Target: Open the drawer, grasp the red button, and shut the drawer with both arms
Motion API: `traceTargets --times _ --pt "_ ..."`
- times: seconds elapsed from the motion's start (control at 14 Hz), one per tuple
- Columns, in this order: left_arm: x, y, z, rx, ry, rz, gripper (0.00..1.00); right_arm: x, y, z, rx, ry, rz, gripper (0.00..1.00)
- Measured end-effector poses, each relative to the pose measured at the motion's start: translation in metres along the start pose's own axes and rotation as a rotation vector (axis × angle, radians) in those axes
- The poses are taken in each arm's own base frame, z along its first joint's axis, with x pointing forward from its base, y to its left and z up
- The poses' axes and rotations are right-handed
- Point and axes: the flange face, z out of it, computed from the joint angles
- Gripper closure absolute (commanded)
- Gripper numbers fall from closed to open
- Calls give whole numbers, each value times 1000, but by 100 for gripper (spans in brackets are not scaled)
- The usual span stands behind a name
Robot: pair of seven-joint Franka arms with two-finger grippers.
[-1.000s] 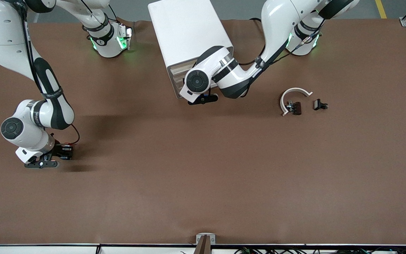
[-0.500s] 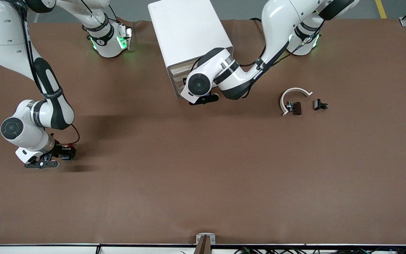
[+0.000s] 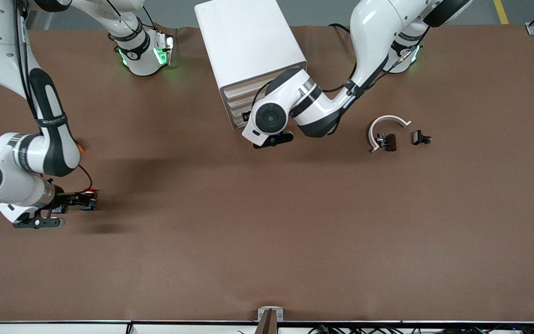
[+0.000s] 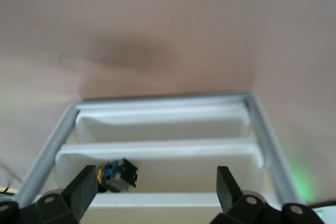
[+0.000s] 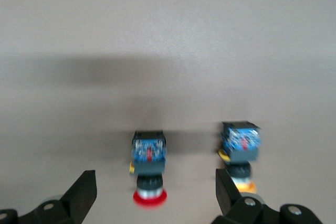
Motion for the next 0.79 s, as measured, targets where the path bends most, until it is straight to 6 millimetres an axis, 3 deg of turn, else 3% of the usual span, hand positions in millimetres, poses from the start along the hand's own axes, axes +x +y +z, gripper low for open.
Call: traceTargets --times 0.14,0.36,0.57,0.79 --pt "30 -17 -44 -66 39 -48 0 -3 4 -54 5 -26 7 0" --pt "65 -64 -124 -175 106 -76 0 -16 7 -130 23 -64 20 0" --pt "74 -128 -201 -223 169 -74 0 -29 2 -189 64 -93 41 0" --pt "71 -196 -250 -178 175 -20 0 -39 -6 -230 66 -68 38 0"
